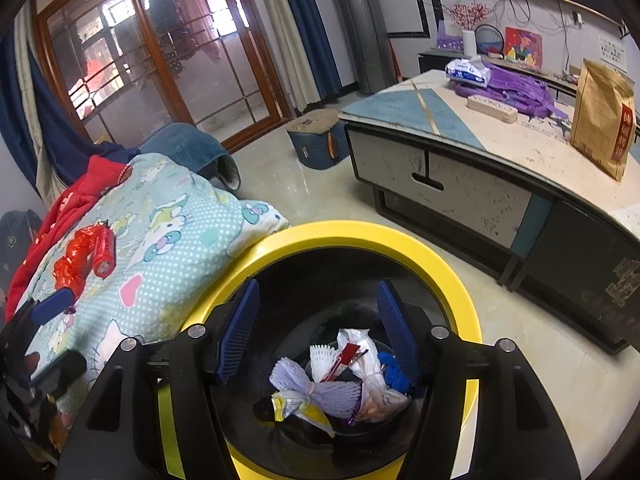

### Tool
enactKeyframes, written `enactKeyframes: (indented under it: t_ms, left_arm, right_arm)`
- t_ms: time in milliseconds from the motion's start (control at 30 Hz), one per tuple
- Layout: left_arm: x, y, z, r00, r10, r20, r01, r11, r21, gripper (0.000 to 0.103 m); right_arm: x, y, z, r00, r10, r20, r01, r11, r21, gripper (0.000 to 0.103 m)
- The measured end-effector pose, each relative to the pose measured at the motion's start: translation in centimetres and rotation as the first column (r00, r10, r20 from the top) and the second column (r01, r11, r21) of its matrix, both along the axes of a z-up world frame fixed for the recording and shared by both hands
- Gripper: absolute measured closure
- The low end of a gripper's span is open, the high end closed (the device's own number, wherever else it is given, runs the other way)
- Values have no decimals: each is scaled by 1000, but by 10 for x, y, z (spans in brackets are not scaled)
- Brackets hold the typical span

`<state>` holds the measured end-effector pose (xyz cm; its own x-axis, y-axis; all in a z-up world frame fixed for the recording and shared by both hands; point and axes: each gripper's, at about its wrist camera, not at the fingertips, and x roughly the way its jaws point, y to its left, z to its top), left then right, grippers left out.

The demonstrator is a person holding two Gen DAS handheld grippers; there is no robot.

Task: Collect trash
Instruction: 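Move both grippers back over the red wrappers on the bed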

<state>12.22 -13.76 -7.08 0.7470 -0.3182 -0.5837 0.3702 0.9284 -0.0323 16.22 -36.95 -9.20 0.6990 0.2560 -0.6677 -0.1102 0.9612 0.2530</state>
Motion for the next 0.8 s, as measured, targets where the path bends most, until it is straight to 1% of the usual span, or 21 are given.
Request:
enactKeyframes:
  t_ms: [200,333,467,600,800]
  left_arm:
    - [0,24,11,997,76,26,-75,997,-37,11]
    - [0,41,17,991,126,42,-123,991,-56,11]
    - [-1,57,22,983,173,55,-168,982,-82,11]
    - [-4,74,29,970,228,84,-221,972,-84,11]
    - [-6,102,38,948,304,95,-292,948,-124,11]
  right_arm:
    - [-6,15,14,998,37,47,-37,999,-13,38]
    - [-12,29,22,996,60,71,-60,998,-8,37]
    - [-19,50,31,988,111,104,-109,994,-18,35]
    - [-25,69,37,980,152,127,-152,988,-5,34]
    - [-34,98,44,965,219,147,-224,974,19,33]
